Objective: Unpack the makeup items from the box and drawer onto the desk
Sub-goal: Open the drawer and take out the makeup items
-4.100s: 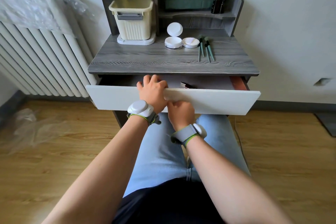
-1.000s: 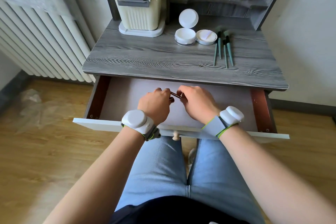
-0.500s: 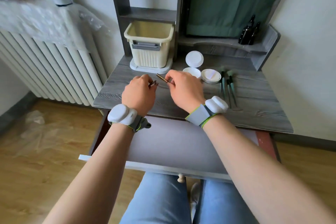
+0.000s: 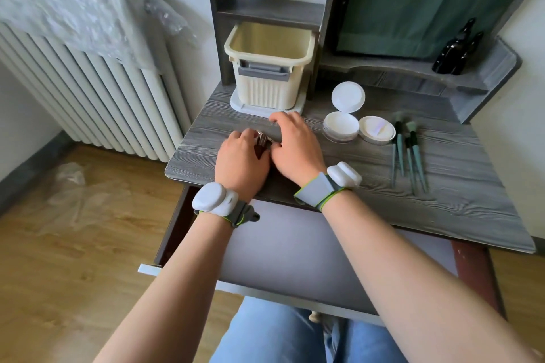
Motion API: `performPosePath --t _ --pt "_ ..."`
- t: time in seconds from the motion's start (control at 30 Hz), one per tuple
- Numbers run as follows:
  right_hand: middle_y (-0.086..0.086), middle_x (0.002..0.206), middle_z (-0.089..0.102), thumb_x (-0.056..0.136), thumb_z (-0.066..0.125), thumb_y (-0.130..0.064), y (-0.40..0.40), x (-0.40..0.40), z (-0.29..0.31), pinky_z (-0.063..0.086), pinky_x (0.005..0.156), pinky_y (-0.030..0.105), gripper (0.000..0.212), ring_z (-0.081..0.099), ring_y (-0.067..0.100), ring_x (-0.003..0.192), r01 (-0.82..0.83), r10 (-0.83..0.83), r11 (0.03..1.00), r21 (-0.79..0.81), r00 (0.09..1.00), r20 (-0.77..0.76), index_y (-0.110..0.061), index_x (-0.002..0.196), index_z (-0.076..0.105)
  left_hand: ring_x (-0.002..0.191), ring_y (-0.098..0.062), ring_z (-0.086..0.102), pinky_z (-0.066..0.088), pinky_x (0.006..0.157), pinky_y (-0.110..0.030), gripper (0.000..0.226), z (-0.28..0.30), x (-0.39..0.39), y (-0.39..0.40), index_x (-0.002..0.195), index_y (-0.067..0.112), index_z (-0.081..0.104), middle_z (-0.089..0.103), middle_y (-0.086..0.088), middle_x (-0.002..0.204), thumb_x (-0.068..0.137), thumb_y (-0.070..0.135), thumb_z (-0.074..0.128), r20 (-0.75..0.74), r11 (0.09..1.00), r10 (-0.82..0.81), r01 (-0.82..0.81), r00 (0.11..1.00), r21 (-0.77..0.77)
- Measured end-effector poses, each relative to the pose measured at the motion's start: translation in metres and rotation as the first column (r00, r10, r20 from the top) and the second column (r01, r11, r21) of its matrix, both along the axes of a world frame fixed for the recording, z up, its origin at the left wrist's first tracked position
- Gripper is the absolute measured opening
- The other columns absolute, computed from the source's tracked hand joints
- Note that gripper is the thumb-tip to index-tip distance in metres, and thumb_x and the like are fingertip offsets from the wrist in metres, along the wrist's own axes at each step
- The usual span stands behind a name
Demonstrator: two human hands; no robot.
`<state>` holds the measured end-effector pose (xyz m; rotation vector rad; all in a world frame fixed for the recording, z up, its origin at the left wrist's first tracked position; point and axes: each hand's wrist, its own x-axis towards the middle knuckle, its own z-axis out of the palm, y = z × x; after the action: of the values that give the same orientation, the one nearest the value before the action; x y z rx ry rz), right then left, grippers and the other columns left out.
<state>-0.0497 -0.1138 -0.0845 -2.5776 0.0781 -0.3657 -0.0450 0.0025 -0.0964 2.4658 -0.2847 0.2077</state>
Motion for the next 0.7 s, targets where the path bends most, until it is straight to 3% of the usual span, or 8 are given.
performPosePath --t 0.17,0.3,0.4,0.53,0.7 --pt "0.008 0.117 0.057 0.08 0.052 -0.004 -0.004 -0.018 0.006 0.046 0.09 0.042 0.04 0.055 0.03 0.107 0.038 -0.047 0.997 0.066 0.989 0.143 -0.013 0.119 0.055 0.107 -0.034 0.053 0.045 0.089 -0.042 0.048 -0.003 -0.023 0.011 0.125 0.015 0.057 0.057 -0.01 0.118 0.08 0.029 0.066 0.089 0.995 -0.097 0.093 0.991 0.048" --pt "0.01 0.112 0.062 0.08 0.055 -0.006 -0.005 -0.042 0.004 0.044 0.091 0.042 0.039 0.056 0.031 0.106 0.055 -0.056 0.998 0.008 0.976 0.212 -0.011 0.119 0.057 0.106 -0.034 0.053 0.048 0.086 -0.045 0.045 -0.006 -0.057 0.015 0.118 0.013 0.06 0.06 -0.008 0.118 0.077 0.03 0.054 0.282 0.978 -0.173 0.131 0.944 0.161" --pt "0.009 0.109 0.064 0.074 0.057 -0.005 -0.007 -0.069 -0.001 0.045 0.091 0.043 0.044 0.057 0.032 0.103 0.041 -0.039 0.999 -0.006 0.973 0.227 -0.011 0.118 0.058 0.111 -0.032 0.054 0.047 0.09 -0.044 0.047 -0.013 -0.079 0.017 0.118 0.011 0.06 0.061 -0.006 0.12 0.075 0.03 0.063 0.321 0.946 -0.306 0.247 0.896 0.21" --pt "0.004 0.114 0.063 0.071 0.058 -0.014 -0.023 -0.123 -0.008 0.042 0.095 0.044 0.058 0.054 0.03 0.107 0.038 -0.029 0.998 -0.047 0.982 0.185 -0.022 0.128 0.053 0.126 -0.029 0.046 0.037 0.105 -0.045 0.061 -0.021 -0.108 0.021 0.129 0.02 0.055 0.055 -0.001 0.132 0.075 0.047 0.063 0.265 0.856 -0.487 0.395 0.832 0.335" --pt "-0.006 0.133 0.054 0.058 0.058 -0.049 -0.044 -0.183 -0.026 0.028 0.105 0.036 0.079 0.045 0.021 0.126 0.015 -0.015 0.998 -0.064 1.0 0.007 -0.027 0.134 0.049 0.146 -0.028 0.012 0.008 0.118 -0.054 0.114 -0.021 -0.134 0.022 0.148 0.033 0.028 0.024 0.002 0.157 0.051 0.085 0.059 -0.05 0.727 -0.59 0.558 0.806 0.4"
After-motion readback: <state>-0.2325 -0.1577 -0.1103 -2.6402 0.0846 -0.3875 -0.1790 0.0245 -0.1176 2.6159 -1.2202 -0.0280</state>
